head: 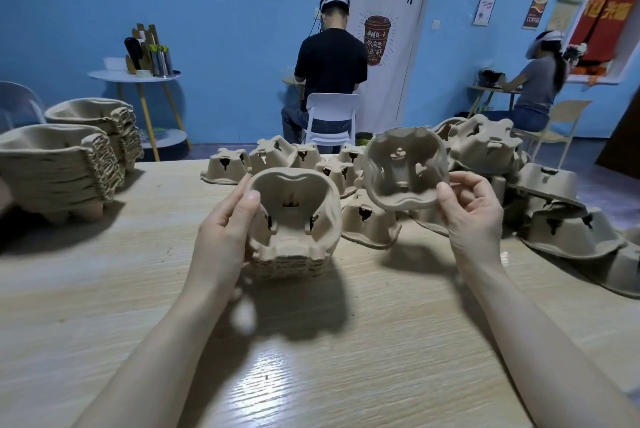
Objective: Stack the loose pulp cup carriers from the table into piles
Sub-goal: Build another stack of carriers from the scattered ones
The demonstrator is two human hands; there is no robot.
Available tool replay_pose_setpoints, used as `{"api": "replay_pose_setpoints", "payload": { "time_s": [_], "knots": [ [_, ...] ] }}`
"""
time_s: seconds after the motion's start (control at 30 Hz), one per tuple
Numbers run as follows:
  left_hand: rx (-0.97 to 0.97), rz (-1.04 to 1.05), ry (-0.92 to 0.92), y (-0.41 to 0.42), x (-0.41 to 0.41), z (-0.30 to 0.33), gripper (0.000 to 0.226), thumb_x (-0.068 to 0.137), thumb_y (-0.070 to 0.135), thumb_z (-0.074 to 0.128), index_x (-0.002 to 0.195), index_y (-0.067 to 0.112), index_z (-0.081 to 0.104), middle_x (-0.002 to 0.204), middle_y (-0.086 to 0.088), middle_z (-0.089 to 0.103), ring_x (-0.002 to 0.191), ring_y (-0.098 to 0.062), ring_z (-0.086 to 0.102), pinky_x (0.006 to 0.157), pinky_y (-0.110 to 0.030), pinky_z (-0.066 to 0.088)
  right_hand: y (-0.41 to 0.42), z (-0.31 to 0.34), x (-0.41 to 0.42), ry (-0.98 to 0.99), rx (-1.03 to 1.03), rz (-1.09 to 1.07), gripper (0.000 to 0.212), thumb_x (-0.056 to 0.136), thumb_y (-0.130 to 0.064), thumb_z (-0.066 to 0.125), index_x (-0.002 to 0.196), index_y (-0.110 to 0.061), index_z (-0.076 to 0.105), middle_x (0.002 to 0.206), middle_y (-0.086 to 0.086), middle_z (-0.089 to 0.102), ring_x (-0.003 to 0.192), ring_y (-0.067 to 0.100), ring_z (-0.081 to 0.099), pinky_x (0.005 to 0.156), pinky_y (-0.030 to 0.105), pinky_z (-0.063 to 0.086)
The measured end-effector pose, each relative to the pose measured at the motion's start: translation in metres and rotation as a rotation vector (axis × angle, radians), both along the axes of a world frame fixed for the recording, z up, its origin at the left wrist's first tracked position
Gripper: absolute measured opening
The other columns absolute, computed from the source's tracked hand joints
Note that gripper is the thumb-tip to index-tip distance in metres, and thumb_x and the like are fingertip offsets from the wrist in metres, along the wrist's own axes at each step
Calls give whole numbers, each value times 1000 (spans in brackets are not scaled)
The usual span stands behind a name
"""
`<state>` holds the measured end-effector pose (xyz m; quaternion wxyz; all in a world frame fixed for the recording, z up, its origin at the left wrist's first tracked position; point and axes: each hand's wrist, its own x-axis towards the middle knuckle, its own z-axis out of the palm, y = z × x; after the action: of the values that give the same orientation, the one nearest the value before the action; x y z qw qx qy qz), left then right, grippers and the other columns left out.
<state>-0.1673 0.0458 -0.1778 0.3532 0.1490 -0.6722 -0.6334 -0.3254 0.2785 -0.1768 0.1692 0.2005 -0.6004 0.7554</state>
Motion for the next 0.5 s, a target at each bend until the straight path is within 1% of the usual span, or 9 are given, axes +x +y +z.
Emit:
{"api": "replay_pose_setpoints", "payload": {
  "time_s": [0.1,0.17,0.2,0.23,0.27,0.3,0.4,0.43,0.5],
  "knots": [
    [-28,-27,-16,0,2,2,45,95,45,53,137,30,58,138,2,61,134,-29,49,111,-57,34,-1,-1,-1,-28,17,87,18,95,-1,56,102,-18,58,85,4,64,67,3,62,57,15,51],
    [-34,-34,-31,-2,0,1,33,99,41,50,125,27,66,128,-2,67,127,-30,55,101,-52,43,-2,-2,-2,-36,26,116,21,95,0,55,102,-19,59,79,2,62,60,6,54,52,16,45],
    [-39,-21,-41,-3,-1,0,29,102,35,47,118,22,68,123,-5,69,118,-26,62,92,-45,49,-4,-1,-2,-46,19,122,22,95,1,54,101,-19,60,75,-1,61,57,6,50,51,17,42],
    [-47,-8,-46,-4,-3,0,31,103,30,45,119,18,68,121,-7,69,102,-19,69,82,-35,54,-7,2,0,-57,11,128,23,95,1,54,100,-20,61,72,-4,60,55,6,48,51,19,41],
    [-48,-8,-52,-5,-3,1,32,104,27,44,123,16,67,118,-8,69,84,-12,71,70,-25,53,-10,7,2,-65,4,143,23,95,2,54,99,-20,61,70,-7,60,56,7,47,52,21,41],
    [-44,-19,-55,-5,-3,1,33,103,26,44,127,17,65,112,-8,70,73,-8,70,62,-19,49,-13,13,5,-62,1,173,24,95,1,53,99,-20,62,71,-7,61,57,8,49,54,22,42],
    [2,-98,-79,-6,1,6,33,101,26,49,129,19,65,81,2,68,51,-4,59,53,-26,41,-22,40,23,40,101,310,23,96,-1,53,102,-20,65,78,6,58,64,14,51,60,25,45],
    [15,-121,-101,-9,2,6,34,99,28,51,129,21,65,77,5,67,49,-2,55,54,-27,39,-25,51,30,91,170,358,24,96,-1,52,103,-19,66,77,7,56,62,12,49,57,21,44],
    [47,-177,-146,-14,6,8,33,97,32,54,127,26,66,75,7,68,52,-2,53,59,-29,38,-35,70,41,178,329,432,26,97,0,51,104,-19,67,72,3,58,58,6,47,52,17,41]
  ]
}}
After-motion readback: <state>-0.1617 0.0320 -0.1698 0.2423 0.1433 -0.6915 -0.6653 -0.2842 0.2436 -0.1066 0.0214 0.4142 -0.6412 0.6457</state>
